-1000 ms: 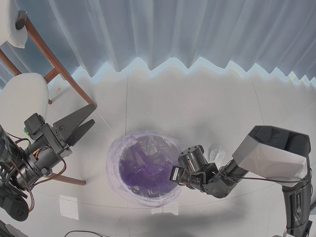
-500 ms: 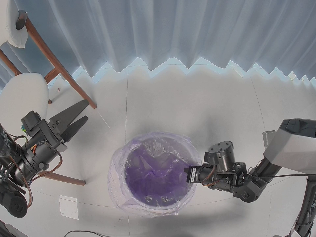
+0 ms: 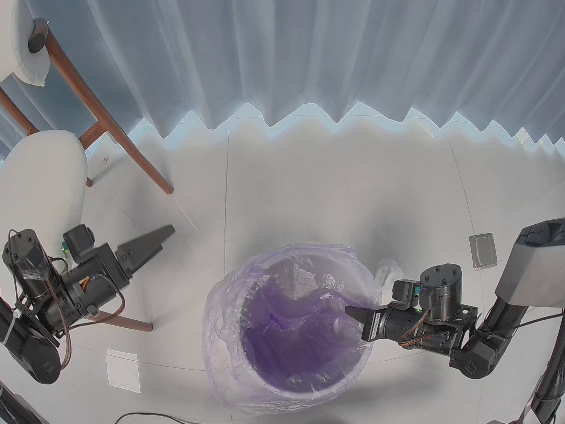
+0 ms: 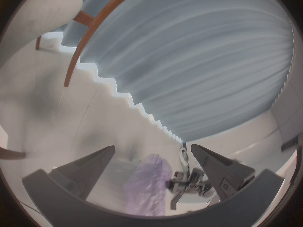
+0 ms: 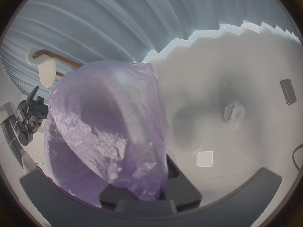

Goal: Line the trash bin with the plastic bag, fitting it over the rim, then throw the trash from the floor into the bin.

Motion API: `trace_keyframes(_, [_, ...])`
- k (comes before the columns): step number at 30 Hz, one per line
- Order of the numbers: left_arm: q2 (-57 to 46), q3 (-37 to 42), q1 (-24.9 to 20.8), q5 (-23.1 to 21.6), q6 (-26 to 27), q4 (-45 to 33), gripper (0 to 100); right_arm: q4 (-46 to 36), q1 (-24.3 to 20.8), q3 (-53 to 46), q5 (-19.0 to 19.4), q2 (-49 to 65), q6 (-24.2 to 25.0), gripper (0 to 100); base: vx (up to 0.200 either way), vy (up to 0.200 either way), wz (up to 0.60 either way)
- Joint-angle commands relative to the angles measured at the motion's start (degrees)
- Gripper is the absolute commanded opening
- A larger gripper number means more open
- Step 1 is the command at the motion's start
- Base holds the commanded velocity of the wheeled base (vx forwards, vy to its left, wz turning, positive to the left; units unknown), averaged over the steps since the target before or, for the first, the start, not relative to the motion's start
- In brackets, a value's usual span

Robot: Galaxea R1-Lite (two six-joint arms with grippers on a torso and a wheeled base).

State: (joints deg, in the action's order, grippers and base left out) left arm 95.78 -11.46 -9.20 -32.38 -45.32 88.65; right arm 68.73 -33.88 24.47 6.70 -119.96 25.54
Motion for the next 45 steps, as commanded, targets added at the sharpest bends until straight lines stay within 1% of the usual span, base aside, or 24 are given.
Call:
trace_keyframes(1, [4.2,7.8,0.5,-8.4,12.4,0.0,100,0.6,-0.3,-0.9,0.3,0.2,-0.4,0,0.000,0.000,0.00])
trace_keyframes(2, [4.3,7.9,0.5,-8.7,12.9,0.0,100,0.6,-0.3,-1.0,0.3,0.2,-0.4,0,0.000,0.000,0.00])
trace_keyframes(3, [5.4,9.7,0.5,-11.1,17.5,-0.1,100,0.6,-0.5,-1.0,0.3,0.2,-0.4,0,0.000,0.000,0.00])
trace_keyframes(4, [5.8,10.4,0.5,-11.8,19.3,-0.1,100,0.6,-0.7,-1.1,0.3,0.2,-0.4,0,0.000,0.000,0.00])
trace_keyframes(6, [7.1,11.5,-0.4,-11.7,21.9,0.0,100,0.6,-1.0,-1.2,0.3,0.2,-0.4,0,0.000,0.000,0.00])
trace_keyframes(9, [7.8,11.5,-2.8,-11.6,22.2,-0.1,100,0.6,-1.9,-1.5,0.2,0.2,-0.5,0,0.000,0.000,0.00])
trace_keyframes(14, [9.4,11.5,-4.2,-11.0,22.6,-0.1,100,0.4,-4.0,-1.4,0.0,-0.1,-0.6,0,0.000,0.000,0.00])
trace_keyframes(16, [9.4,11.5,-4.2,-10.9,22.6,-0.1,100,0.4,-4.1,-1.4,0.0,-0.1,-0.6,0,0.000,0.000,0.00])
trace_keyframes(18, [9.7,11.5,-4.9,-8.9,22.7,0.0,100,0.2,-5.1,-1.5,-0.1,-0.5,-0.9,0,0.000,0.000,0.00])
trace_keyframes(21, [9.6,11.2,-5.2,-7.3,22.7,0.0,100,0.4,-5.6,-1.6,-0.1,-0.9,-0.9,0,0.000,0.000,0.00])
trace_keyframes(32, [9.6,11.4,-5.1,-7.3,22.2,0.0,100,0.5,-6.5,-2.1,-0.1,-0.7,-0.9,0,0.000,0.000,0.00])
trace_keyframes(33, [9.6,11.4,-5.1,-7.2,22.2,0.0,0,0.6,-6.5,-2.1,-0.1,-0.7,-0.9,0,0.000,0.000,0.00])
trace_keyframes(42, [11.7,10.6,-4.5,-7.2,22.1,0.0,0,0.9,-6.6,-2.8,0.0,0.5,-0.9,0,0.000,0.000,0.00])
trace_keyframes(45, [12.2,10.5,-4.3,-7.2,22.1,0.0,0,2.4,-6.6,-4.0,0.2,1.3,-0.8,0,0.000,0.000,0.00])
